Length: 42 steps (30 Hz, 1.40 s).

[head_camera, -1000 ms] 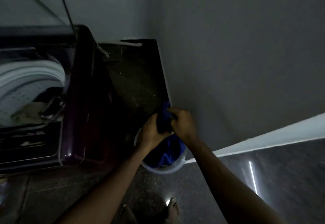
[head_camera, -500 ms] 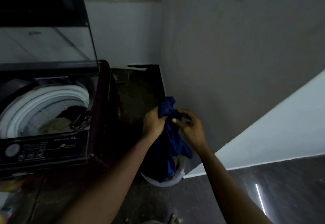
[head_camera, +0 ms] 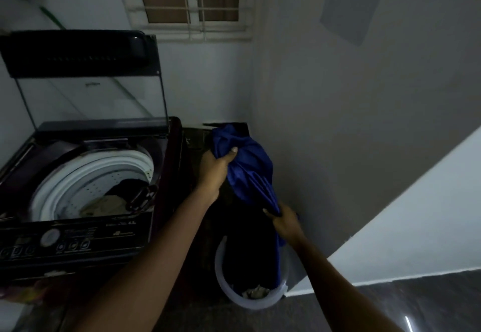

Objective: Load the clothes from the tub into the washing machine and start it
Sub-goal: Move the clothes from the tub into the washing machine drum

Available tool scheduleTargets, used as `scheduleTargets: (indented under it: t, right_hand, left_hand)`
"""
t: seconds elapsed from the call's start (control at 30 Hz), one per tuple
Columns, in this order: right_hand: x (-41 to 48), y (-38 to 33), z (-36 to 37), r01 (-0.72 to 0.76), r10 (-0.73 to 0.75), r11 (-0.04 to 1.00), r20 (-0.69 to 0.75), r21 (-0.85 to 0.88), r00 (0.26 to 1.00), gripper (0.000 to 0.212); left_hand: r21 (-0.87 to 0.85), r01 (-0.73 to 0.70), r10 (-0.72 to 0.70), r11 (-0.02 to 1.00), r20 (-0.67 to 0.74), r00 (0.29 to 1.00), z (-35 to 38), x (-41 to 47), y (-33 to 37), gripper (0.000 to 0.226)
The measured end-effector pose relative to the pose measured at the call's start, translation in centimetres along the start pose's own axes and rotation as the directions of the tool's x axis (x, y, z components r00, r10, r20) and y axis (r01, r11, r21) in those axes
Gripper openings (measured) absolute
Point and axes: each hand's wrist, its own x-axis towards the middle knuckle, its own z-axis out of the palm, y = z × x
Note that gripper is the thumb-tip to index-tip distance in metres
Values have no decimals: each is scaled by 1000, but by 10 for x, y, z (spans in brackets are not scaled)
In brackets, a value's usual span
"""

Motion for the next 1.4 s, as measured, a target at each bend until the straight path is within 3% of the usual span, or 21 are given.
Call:
scheduleTargets:
  t: [0.03,0.1,0.17,0.23,0.3,0.37,0.4,0.47,0.53,0.63,0.77,0.87,1.0,1.1,1.17,1.23,1.33,1.4]
  right_hand:
    - [0,-2,-7,31,-30,999,-9,37,1000,32]
    - [0,-5,-22,70,-65,996,-77,56,995,43]
    - [2,-18,-32,130,-122,990,-125,58,985,48]
    - [8,-39,-35,206,-199,978,-153,30,968,53]
    - [12,-65,-34,271,-273,962,-140,-35,952,52]
    - [16,-86,-31,314,-324,943,-83,-109,942,49]
    - [18,-95,-30,329,-339,934,-54,-142,939,46]
    - [22,-109,-29,359,-367,918,-20,-167,930,38]
    - [21,-122,-26,370,-372,920,12,-128,928,35]
    - [18,-135,-24,421,-413,904,101,-76,905,34]
    - [12,-136,-35,369,-380,925,200,92,903,29]
    - [-4,-115,-50,261,-288,953,190,154,939,59]
    - [-17,-59,-43,157,-158,987,118,22,980,106]
    - [-11,-29,-16,175,-161,981,152,-80,975,118]
    - [0,-15,-2,145,-136,986,99,-81,986,103]
    - [9,-15,7,58,-56,994,20,-96,998,69]
    - [13,-30,-2,38,-39,994,-8,-99,999,19]
    - [11,-35,-19,92,-93,996,-38,-12,995,21]
  left_hand:
    - [239,-102,109,966,-16,994,-11,6,-1,27]
    - [628,-281,278,726,106,955,-29,12,-7,34]
    - [778,-364,312,512,227,923,-38,13,-18,46]
    - [808,-389,237,442,313,920,-32,7,-27,54]
    - [769,-419,25,483,466,884,-22,0,-35,62]
    - [725,-450,-195,521,614,765,-12,-6,-41,82]
    - [699,-470,-218,539,655,724,-7,-9,-45,94]
    - [643,-435,-136,631,644,753,0,-13,-57,113]
    - [617,-339,-26,711,504,863,8,-18,-58,122]
    - [646,-211,94,734,211,973,16,-23,-49,93]
    - [672,-222,215,706,95,972,19,-23,-34,46]
    - [590,-221,260,776,19,965,25,-20,-17,41]
    - [379,-130,188,916,-119,975,38,-17,17,48]
    - [1,-36,36,999,-109,993,44,-23,38,29]
    - [-218,-2,-11,976,-58,998,42,-25,46,29]
    - [-308,20,-34,951,-41,999,37,-25,49,33]
    - [-264,-38,0,964,-141,990,22,-15,50,27]
    - [-67,-128,111,989,-215,970,6,-5,49,29]
